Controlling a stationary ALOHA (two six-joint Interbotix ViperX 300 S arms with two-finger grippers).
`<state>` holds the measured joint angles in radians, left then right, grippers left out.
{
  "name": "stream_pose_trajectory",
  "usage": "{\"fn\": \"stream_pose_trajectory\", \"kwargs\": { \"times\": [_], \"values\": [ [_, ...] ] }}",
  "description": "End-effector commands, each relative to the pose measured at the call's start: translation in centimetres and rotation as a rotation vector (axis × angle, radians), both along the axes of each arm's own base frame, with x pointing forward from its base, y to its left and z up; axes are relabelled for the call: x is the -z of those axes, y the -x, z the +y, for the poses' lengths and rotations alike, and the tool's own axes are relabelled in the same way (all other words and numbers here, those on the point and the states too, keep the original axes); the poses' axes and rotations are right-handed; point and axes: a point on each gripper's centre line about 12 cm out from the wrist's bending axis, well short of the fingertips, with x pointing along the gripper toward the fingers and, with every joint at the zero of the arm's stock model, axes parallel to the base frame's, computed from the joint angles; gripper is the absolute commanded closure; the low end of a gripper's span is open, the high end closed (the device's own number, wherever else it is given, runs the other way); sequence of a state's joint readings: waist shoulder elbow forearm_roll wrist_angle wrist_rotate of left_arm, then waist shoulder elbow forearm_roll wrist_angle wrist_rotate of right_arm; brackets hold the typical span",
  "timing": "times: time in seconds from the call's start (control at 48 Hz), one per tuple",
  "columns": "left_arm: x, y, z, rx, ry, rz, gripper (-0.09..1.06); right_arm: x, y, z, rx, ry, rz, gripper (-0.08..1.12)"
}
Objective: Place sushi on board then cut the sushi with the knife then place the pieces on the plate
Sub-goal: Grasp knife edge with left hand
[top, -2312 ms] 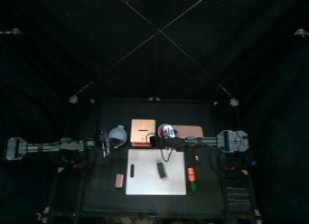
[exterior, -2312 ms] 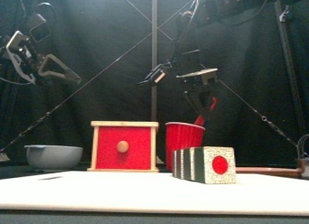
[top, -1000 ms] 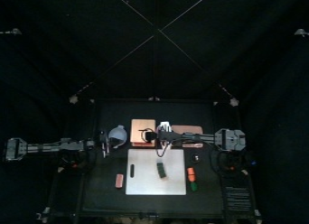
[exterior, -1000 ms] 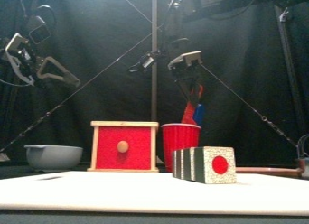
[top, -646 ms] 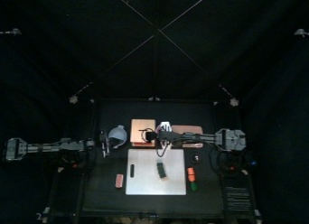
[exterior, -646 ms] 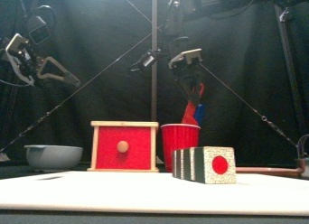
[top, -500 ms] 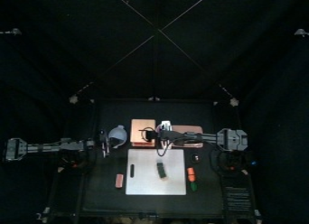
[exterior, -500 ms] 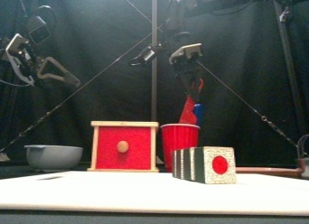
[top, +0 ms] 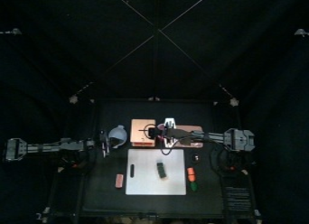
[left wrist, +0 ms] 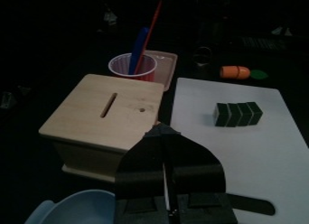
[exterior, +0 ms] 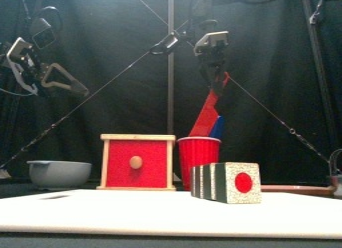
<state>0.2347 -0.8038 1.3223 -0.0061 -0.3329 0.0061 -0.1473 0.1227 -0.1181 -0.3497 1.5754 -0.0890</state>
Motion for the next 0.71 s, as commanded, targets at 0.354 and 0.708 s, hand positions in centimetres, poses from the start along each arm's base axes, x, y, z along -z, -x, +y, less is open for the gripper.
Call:
{"fn": "stream_pose_trajectory", "kwargs": {
  "times": [0.354,0.708],
  "values": [
    [-1.1,-0.5,0.2,-0.004,-0.011,-0.032,0.98,-7.3,3.2,0.9,0.024,0.020,-0.189,0.55],
    [-1.5,-0.4,0.2,-0.004,-0.013,-0.047,0.98,-9.7,5.1,3.5,-0.030,0.015,-0.261,0.55]
  ]
}}
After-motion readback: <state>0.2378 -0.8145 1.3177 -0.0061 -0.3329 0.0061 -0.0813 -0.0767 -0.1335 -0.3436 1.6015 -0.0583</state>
